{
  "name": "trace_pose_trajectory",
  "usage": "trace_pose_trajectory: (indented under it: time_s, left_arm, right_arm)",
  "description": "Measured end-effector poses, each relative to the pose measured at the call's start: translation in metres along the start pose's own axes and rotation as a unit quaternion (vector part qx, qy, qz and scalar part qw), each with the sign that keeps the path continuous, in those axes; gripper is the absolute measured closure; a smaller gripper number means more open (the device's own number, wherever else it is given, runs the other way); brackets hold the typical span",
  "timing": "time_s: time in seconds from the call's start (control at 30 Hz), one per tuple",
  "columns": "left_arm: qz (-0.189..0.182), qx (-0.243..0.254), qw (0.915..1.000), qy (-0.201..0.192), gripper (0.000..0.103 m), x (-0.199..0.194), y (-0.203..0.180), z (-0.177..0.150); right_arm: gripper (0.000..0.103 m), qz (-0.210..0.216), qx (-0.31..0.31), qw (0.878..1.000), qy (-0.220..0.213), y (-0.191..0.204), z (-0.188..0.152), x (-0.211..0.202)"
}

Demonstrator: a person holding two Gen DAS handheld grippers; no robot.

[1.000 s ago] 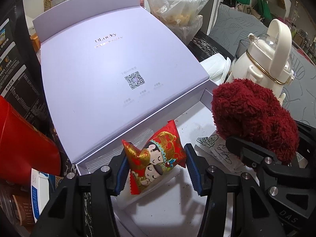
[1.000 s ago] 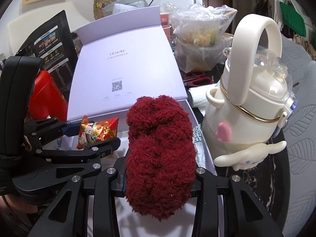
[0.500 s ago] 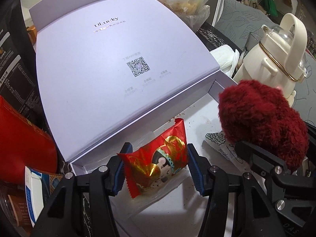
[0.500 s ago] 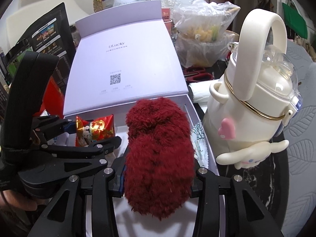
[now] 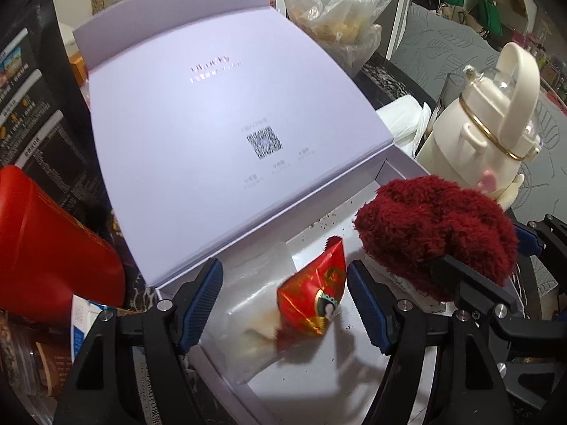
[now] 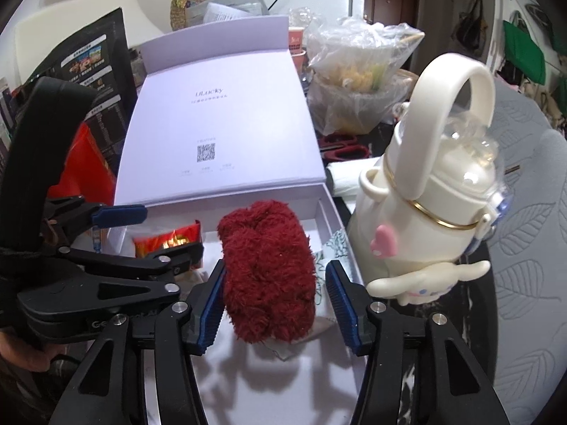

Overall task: Organize soft objects
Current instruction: 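Open the left tool releasing the pouch while the right tool drops the fuzzy item into the box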

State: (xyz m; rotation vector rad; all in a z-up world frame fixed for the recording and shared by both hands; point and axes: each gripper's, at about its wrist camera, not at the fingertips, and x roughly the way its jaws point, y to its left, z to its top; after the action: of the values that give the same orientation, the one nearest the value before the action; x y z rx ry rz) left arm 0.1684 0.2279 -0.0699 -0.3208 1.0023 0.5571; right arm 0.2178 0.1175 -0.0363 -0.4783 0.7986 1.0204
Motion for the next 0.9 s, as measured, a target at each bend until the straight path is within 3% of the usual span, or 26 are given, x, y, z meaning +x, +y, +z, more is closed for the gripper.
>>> trace_pose_trajectory:
  time_s: [0.5,0.9]
  left_arm:
    - [0.005,0.001,0.9983,-0.057,0.031,-0.058,0.010,-0.018]
    - [0.006,0.014,0.9938,-0.110,0.031,-0.130,-0.001,-0.023]
  right_arm:
    - [0.048,-0.004,0.004,0.999,-0.035,0.006,0.002,-0.038]
    - [0.048,-0.019,-0.004,0.996,-0.084,0.022,-0.003,-0.104]
